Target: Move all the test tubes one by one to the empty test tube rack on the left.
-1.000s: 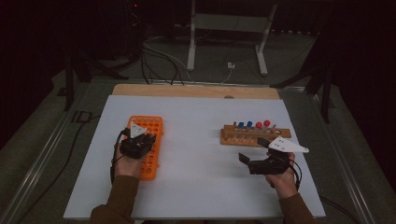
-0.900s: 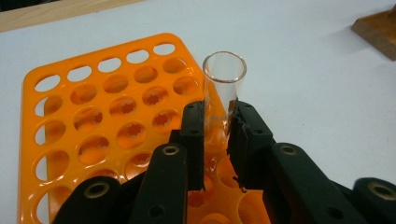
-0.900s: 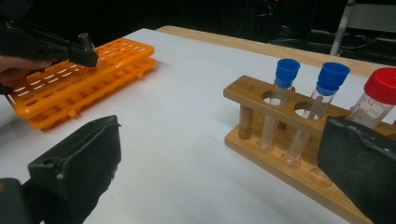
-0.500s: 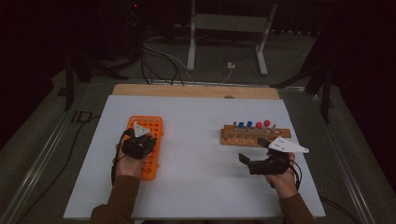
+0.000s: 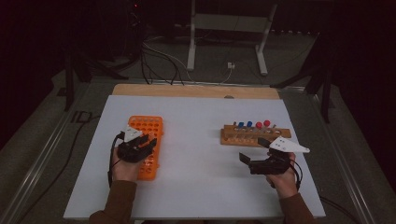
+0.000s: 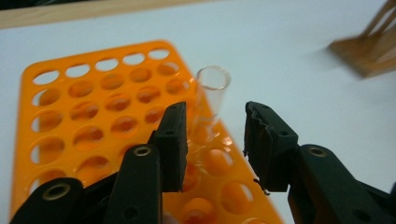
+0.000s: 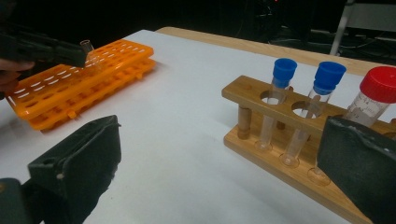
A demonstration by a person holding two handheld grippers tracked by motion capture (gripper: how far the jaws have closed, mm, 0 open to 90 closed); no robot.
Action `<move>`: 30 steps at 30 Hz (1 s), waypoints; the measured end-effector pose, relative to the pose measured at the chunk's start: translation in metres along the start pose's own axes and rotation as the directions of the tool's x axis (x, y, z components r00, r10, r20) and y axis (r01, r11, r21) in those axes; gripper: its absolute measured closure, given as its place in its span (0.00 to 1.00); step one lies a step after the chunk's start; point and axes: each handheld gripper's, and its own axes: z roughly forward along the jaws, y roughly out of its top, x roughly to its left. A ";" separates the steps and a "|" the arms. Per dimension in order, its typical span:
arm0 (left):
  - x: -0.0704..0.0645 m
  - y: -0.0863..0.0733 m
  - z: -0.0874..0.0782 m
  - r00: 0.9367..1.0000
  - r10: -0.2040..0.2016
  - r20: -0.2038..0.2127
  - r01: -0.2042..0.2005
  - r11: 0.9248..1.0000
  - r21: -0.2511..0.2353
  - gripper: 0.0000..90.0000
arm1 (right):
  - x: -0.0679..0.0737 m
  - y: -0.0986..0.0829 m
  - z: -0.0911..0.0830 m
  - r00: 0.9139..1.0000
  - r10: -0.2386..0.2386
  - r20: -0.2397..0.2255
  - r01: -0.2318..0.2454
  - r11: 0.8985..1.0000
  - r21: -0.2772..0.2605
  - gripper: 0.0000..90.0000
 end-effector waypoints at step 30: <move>-0.002 -0.016 -0.034 0.999 -0.046 -0.016 0.040 0.969 -0.246 0.02 | -0.036 0.025 -0.026 0.989 0.042 0.140 -0.030 0.996 -0.086 0.02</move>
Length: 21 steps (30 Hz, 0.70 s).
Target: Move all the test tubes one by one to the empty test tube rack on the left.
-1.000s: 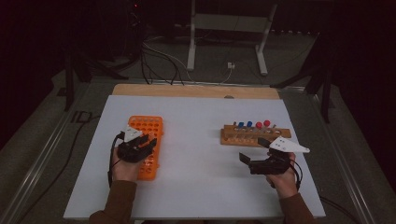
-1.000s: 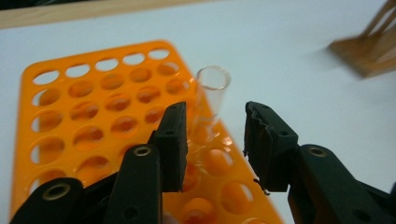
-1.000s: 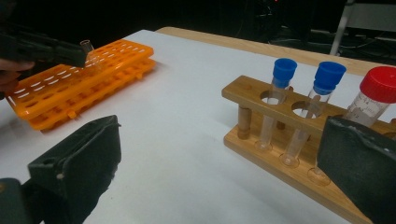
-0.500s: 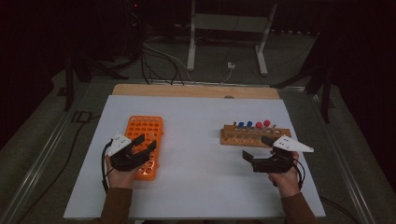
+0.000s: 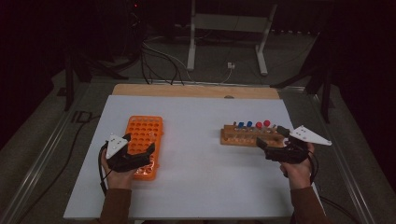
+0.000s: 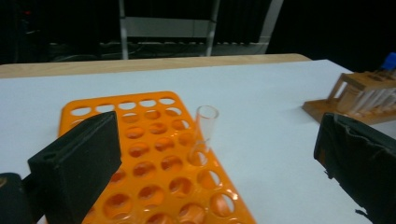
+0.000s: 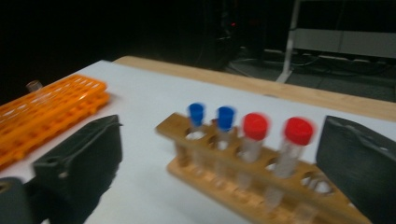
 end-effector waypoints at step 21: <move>0.008 -0.006 -0.002 0.999 -0.022 -0.041 0.021 1.000 -0.008 0.01 | -0.065 0.002 0.016 0.978 0.083 0.191 -0.094 0.995 0.047 0.33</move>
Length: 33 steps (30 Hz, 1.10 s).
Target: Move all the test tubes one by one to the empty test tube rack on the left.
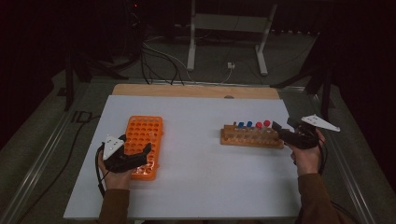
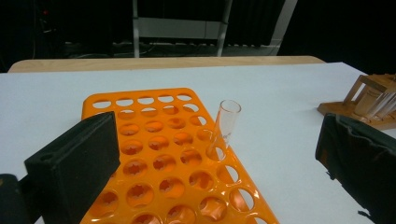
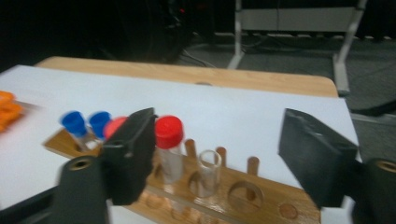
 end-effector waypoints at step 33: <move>-0.003 -0.003 0.004 1.000 0.009 0.000 -0.009 1.000 0.014 0.01 | 0.013 -0.029 0.028 0.996 -0.073 0.055 0.068 0.994 0.085 0.84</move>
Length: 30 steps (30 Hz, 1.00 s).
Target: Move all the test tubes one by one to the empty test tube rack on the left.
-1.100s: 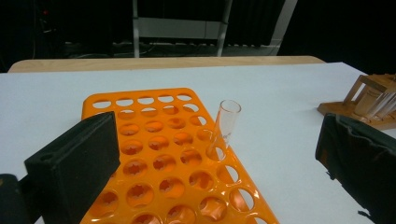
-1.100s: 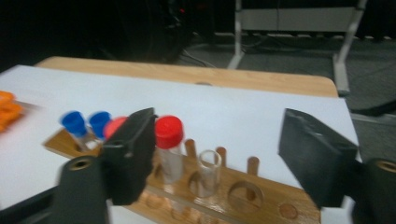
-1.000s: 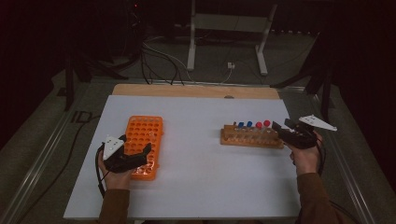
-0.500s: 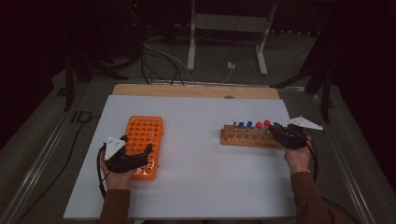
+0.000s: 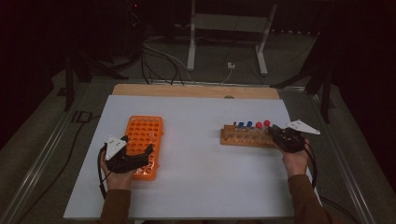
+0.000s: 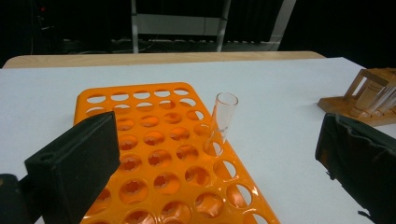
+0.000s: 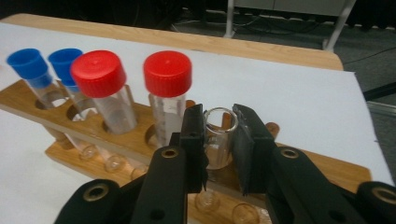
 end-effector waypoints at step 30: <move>0.000 -0.001 0.002 1.000 -0.001 0.005 0.001 1.000 0.009 0.01 | -0.003 0.024 -0.020 1.000 0.024 -0.001 -0.024 0.999 -0.044 0.85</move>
